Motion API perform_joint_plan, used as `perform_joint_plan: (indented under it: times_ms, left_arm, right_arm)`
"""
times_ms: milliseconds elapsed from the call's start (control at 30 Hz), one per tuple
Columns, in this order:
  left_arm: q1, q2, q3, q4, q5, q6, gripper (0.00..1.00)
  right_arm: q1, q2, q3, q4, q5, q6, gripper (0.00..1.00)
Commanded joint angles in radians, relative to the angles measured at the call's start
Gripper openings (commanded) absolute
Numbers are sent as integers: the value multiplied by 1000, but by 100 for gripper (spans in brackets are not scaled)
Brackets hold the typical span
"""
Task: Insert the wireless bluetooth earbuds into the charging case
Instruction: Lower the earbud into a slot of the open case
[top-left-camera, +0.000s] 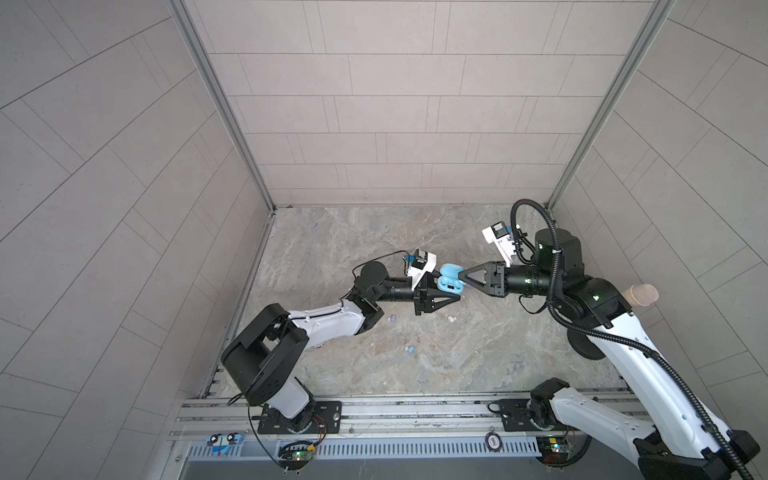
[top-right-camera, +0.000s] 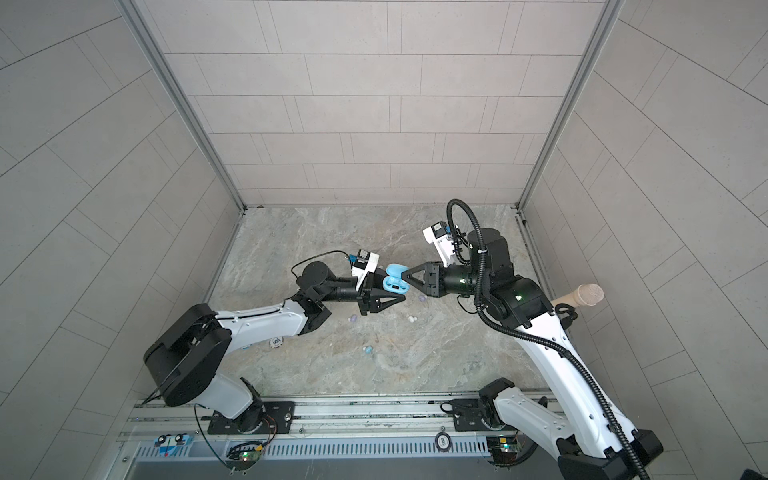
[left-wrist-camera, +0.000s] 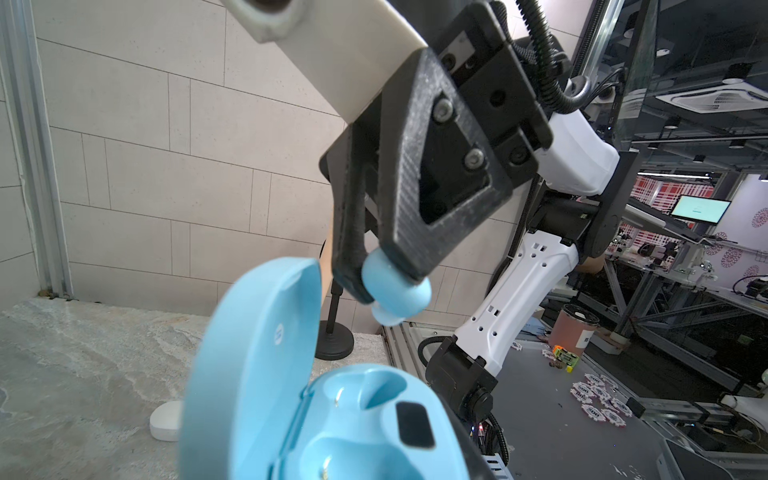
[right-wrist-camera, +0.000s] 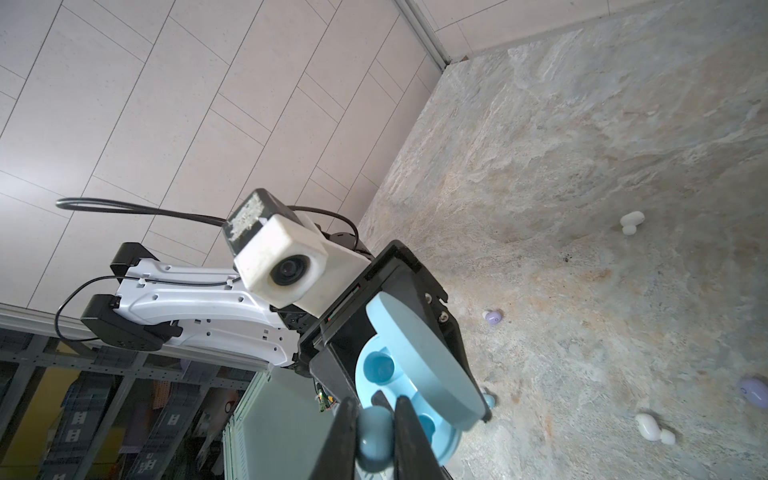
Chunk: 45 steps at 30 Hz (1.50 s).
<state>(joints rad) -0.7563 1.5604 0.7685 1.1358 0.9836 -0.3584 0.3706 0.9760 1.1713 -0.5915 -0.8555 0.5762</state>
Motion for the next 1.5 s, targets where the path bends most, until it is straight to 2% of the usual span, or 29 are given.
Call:
perform_joint_plan:
  times_ms: [0, 767, 967, 1467]
  left_arm:
    - [-11, -9, 28, 57, 12, 7, 0]
    - [-25, -38, 24, 55, -1, 9, 0]
    - [-25, -56, 17, 30, -3, 28, 0]
    - [-26, -61, -9, 38, -13, 34, 0]
  right_arm:
    - [6, -6, -10, 20, -14, 7, 10]
    - [39, -12, -49, 11, 41, 10, 10]
    - [39, -17, -45, 5, 55, -5, 30]
    - [68, -13, 14, -32, 88, -30, 56]
